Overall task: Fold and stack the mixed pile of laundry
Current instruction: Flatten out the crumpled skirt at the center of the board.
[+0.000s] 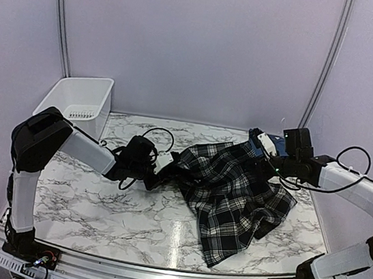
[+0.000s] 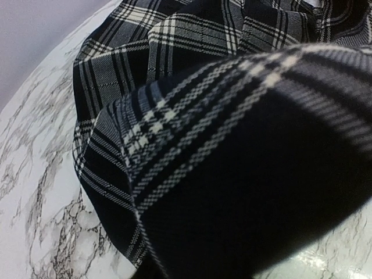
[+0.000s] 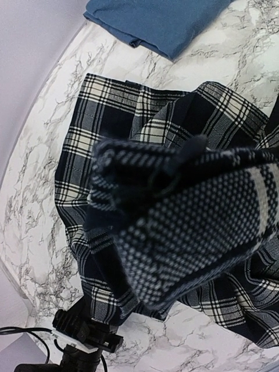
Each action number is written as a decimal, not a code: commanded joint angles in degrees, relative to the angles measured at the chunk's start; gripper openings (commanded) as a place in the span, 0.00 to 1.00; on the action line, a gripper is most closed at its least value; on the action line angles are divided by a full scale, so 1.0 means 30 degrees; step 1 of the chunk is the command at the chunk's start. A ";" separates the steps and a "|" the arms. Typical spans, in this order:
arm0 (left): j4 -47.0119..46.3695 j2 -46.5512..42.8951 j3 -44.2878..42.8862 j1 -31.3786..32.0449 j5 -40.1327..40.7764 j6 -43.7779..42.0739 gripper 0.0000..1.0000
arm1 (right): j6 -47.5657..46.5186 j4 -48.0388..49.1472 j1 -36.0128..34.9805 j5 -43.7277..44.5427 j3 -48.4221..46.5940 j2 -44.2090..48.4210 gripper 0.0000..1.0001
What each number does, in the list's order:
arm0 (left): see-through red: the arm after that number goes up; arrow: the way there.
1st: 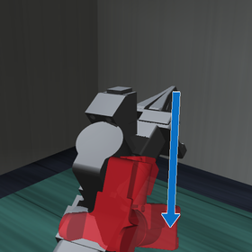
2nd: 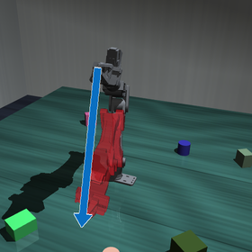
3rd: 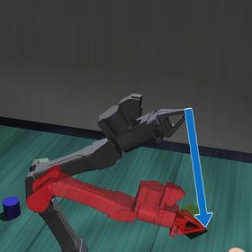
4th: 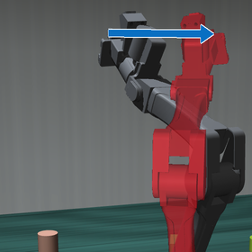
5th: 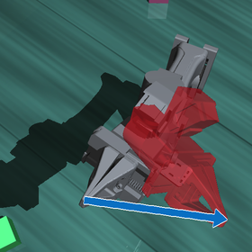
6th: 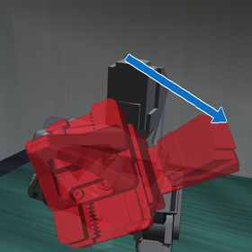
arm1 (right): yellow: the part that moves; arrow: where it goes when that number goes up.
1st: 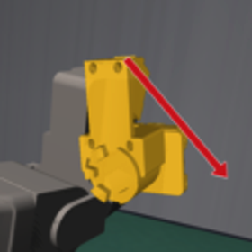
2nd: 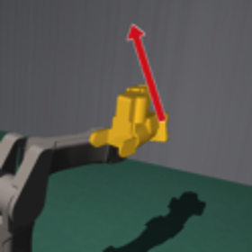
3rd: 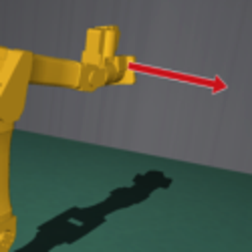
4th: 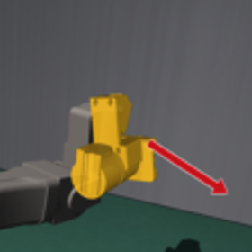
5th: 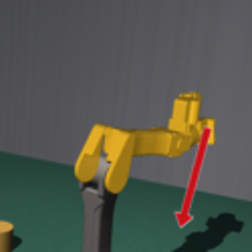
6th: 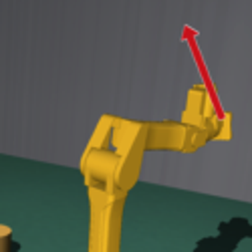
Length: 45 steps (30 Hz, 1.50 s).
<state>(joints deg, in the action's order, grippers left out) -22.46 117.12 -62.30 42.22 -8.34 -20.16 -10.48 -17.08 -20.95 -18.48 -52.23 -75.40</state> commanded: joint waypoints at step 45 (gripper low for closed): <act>1.5563 -0.4065 -1.9770 -0.3697 0.9501 0.2037 0.00 | 0.2256 1.0403 0.0362 0.0736 -1.3207 -0.6466 0.00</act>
<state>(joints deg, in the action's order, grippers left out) 26.89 99.13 -112.22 34.13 12.91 -14.90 -3.84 5.72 -20.80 -20.16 -81.93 -88.16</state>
